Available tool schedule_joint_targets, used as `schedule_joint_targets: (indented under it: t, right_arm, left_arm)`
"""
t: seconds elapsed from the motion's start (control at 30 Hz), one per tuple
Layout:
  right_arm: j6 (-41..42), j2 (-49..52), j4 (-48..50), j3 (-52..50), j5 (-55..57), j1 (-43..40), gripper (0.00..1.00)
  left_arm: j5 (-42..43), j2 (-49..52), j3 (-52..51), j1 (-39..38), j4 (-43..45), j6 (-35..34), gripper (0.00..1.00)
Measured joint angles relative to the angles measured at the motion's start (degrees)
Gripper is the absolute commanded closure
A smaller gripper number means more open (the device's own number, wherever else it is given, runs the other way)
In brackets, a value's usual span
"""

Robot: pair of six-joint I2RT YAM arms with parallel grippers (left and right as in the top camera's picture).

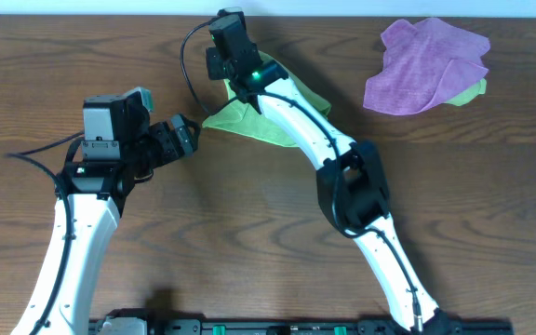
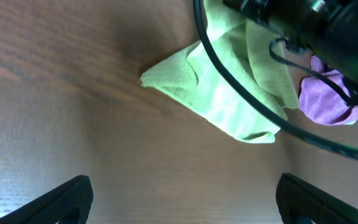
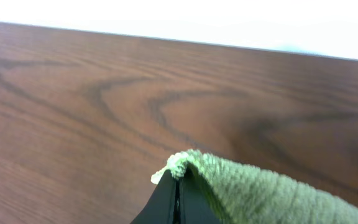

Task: Fold the cloth
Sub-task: 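Lift the green cloth's right corner with the right gripper and pull it right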

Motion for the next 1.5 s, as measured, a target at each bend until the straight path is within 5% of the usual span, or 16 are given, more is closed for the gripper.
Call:
schedule_joint_targets:
  t: [0.23,0.33,0.4,0.67,1.03,1.33,1.5]
  right_arm:
    - [-0.5,6.14,12.09,0.0,0.61,0.0,0.96]
    - [-1.99,7.32,12.68,0.0,2.4,0.0,0.51]
    - [-3.06,7.39,12.79,0.0,3.67,0.0,0.33]
    - [-5.07,6.95,-4.76,7.69,5.27,0.13,0.09]
    - [6.64,-9.03,-45.42,18.36,3.91,-0.15,0.01]
    - [8.98,-13.25,-45.68,19.67,0.15,-2.54,0.01]
    - [10.67,-11.72,-55.84,18.97,-2.23,-4.02,0.01]
  left_arm:
    - [0.02,0.02,0.0,0.0,-3.5,0.0,0.05]
    - [0.02,0.02,0.0,0.0,-3.54,0.0,0.05]
    - [0.02,0.02,0.0,0.0,-3.54,0.0,0.05]
    - [0.04,0.02,0.0,0.0,-3.21,-1.7,0.05]
    - [1.31,1.07,0.0,0.0,-2.58,-8.79,0.02]
    - [2.91,2.01,0.0,0.0,-2.6,-10.32,0.05]
    - [4.26,2.01,0.0,0.0,-2.08,-9.84,0.05]
